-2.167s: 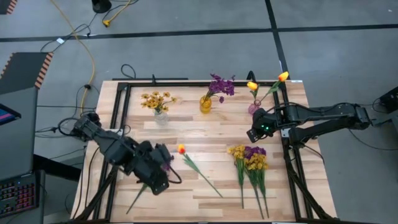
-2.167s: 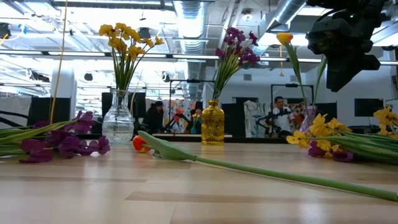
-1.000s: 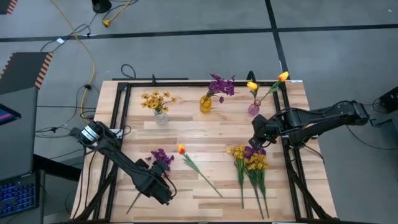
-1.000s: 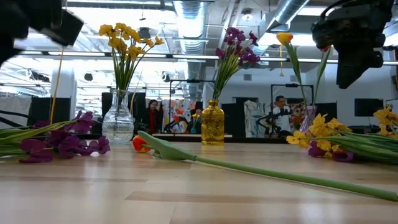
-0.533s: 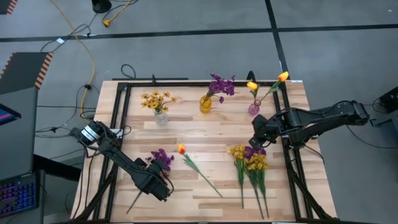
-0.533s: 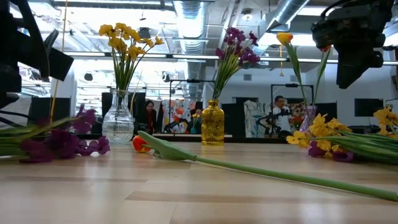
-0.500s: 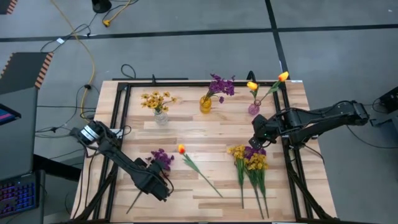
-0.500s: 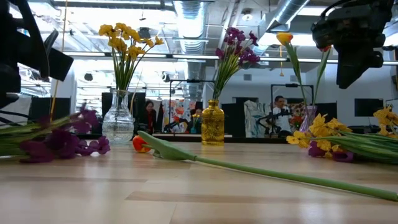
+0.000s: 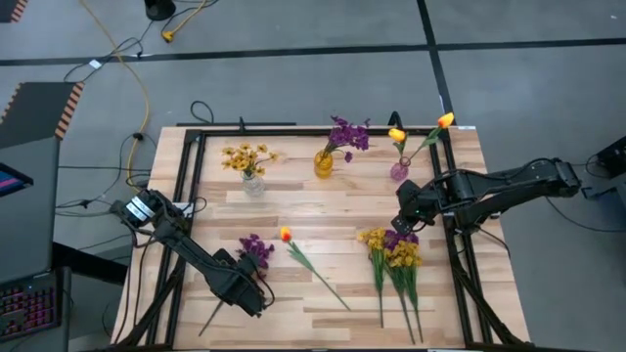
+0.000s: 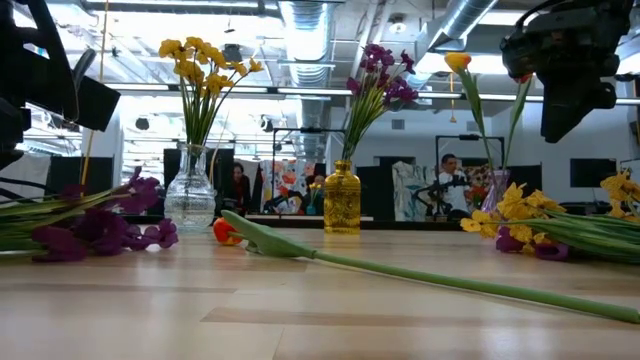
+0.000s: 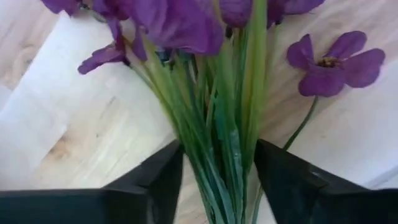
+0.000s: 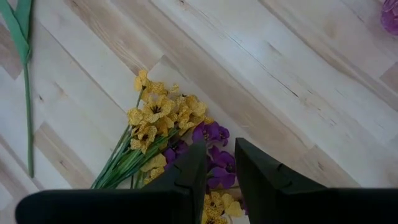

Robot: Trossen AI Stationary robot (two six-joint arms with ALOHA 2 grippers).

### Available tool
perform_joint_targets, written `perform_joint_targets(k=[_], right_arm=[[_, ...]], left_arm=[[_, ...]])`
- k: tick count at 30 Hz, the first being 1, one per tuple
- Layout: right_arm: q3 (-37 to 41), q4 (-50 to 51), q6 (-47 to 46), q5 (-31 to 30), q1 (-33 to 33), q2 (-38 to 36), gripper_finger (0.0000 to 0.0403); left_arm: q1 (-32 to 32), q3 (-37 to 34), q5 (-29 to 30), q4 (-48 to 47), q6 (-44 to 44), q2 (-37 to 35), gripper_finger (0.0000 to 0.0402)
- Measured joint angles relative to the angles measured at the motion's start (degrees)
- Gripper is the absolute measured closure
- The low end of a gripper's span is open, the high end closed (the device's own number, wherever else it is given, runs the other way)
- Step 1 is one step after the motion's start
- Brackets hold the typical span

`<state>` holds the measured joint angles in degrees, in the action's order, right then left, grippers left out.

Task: Sort flowers into vase by color
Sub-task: Put the left purple flowers into the yellow vase

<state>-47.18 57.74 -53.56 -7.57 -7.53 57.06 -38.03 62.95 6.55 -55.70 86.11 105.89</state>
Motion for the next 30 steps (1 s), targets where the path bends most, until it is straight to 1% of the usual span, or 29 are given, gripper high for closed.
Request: perform_joint_targets(k=[7, 12, 14, 24, 30], right_arm=[[0.00, 0.00, 0.00, 0.00, 0.00, 0.00, 0.0290], [0.00, 0.00, 0.00, 0.00, 0.00, 0.00, 0.0290], [0.00, 0.00, 0.00, 0.00, 0.00, 0.00, 0.0290], [0.00, 0.02, 0.01, 0.00, 0.00, -0.01, 0.0290], [0.00, 0.02, 0.02, 0.00, 0.00, -0.02, 0.0290]], left_arm=[[0.08, -0.01, -0.19, 1.48, 0.11, 0.11, 0.0330], [0.78, 0.15, -0.54, 3.48, -2.56, 0.07, 0.0386], [1.11, 0.81, -0.75, 2.89, -3.46, 0.20, 0.0395], [3.30, 5.14, 0.40, 2.22, -9.85, -1.85, 0.0394], [5.06, 8.21, 4.29, 3.06, -15.97, -3.80, 0.0395]])
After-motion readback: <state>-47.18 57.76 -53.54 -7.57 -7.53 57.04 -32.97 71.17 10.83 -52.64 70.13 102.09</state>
